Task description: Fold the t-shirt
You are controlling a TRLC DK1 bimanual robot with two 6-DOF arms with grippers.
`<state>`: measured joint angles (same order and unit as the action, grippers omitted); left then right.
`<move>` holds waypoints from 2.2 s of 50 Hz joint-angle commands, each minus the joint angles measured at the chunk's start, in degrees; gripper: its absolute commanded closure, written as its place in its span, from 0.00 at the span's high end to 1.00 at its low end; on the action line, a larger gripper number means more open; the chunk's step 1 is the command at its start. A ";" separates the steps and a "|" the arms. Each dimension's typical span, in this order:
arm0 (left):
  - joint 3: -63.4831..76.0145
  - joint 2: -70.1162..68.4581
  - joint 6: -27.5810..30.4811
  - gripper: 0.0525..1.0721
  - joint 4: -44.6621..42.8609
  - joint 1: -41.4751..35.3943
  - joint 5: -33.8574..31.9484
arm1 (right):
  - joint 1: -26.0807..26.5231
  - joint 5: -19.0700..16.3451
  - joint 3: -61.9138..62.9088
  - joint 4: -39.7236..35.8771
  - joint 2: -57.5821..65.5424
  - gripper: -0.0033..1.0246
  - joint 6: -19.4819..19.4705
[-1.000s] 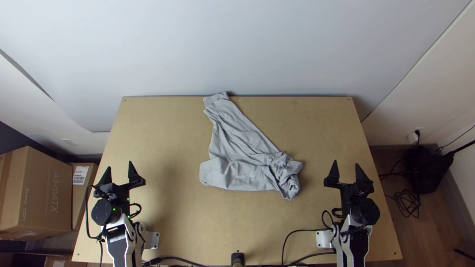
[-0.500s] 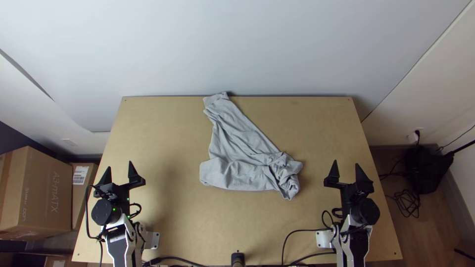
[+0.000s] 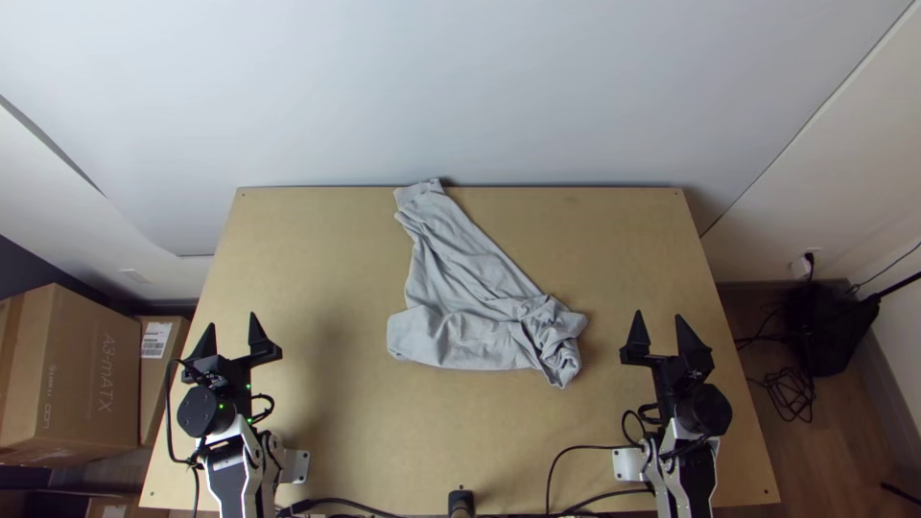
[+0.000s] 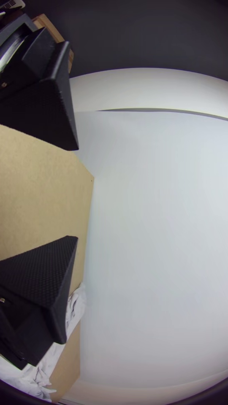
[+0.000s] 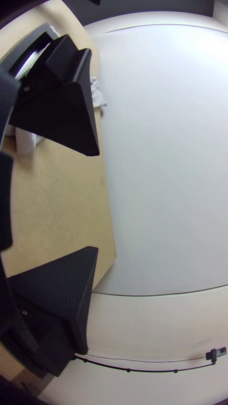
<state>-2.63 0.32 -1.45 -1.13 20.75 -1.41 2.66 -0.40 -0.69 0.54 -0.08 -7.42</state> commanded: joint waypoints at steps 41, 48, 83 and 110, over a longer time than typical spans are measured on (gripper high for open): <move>0.44 -0.23 4.35 0.96 3.15 -0.45 -0.08 | -6.17 0.58 -30.86 -24.62 23.54 0.96 -7.96; -4.05 1.53 5.50 0.96 6.84 -1.33 -0.35 | -8.46 -0.39 -36.84 -30.59 28.82 0.96 -13.76; -49.40 44.68 -0.83 0.96 31.89 -16.80 -0.26 | -12.85 -9.62 -54.77 -48.88 44.72 0.96 -34.94; -70.67 77.03 -14.72 0.91 36.19 -33.85 -0.70 | -11.36 -12.08 -53.72 -59.16 46.57 0.96 -40.66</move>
<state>-69.30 71.75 -10.92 35.42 -11.00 -1.65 -9.85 -12.08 -54.48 -56.69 46.81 -46.13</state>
